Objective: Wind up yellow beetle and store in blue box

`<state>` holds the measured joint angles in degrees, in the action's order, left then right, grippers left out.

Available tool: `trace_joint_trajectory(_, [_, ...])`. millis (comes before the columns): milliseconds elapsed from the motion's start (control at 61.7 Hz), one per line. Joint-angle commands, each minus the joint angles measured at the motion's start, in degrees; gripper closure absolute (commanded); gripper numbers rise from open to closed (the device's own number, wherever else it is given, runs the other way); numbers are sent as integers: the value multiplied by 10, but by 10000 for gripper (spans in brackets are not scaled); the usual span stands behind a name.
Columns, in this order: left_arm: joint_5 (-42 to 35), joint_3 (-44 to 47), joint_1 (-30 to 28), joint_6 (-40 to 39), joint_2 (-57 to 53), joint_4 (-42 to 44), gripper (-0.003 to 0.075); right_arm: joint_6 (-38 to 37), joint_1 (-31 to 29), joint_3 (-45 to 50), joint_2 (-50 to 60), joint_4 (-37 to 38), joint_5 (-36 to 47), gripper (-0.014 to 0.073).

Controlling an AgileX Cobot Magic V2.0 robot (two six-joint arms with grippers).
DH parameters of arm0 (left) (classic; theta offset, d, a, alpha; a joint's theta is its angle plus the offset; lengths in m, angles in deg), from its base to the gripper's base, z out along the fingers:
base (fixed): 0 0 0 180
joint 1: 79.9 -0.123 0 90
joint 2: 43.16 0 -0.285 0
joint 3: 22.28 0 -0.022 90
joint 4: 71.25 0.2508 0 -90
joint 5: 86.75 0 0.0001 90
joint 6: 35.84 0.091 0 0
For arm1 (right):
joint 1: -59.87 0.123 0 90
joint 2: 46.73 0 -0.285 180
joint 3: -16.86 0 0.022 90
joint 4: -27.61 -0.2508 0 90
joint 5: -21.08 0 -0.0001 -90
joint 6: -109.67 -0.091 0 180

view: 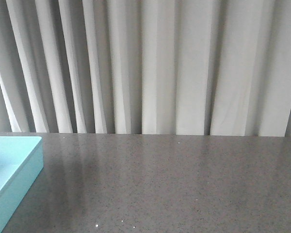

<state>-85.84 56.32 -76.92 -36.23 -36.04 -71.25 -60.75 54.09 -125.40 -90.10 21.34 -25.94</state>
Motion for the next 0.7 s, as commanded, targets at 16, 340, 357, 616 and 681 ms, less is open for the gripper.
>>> trace_joint_trajectory(16, [-36, -4, 0, -5, -8, -3, 726, 0, 1, -15, -2, 0, 32, 602])
trace_joint_trajectory(340, [-36, -4, 0, -5, -8, -3, 726, 0, 1, -15, -2, 0, 32, 602])
trace_joint_trajectory(357, [-36, -4, 0, -5, -8, -3, 726, 0, 1, -15, -2, 0, 32, 602])
trace_joint_trajectory(616, [-36, -4, 0, -5, -8, -3, 726, 3, 14, -1, 26, 15, 48, 602])
trace_joint_trajectory(681, [-36, -4, 0, -5, -8, -3, 726, -2, 15, 28, 65, 37, 94, 601])
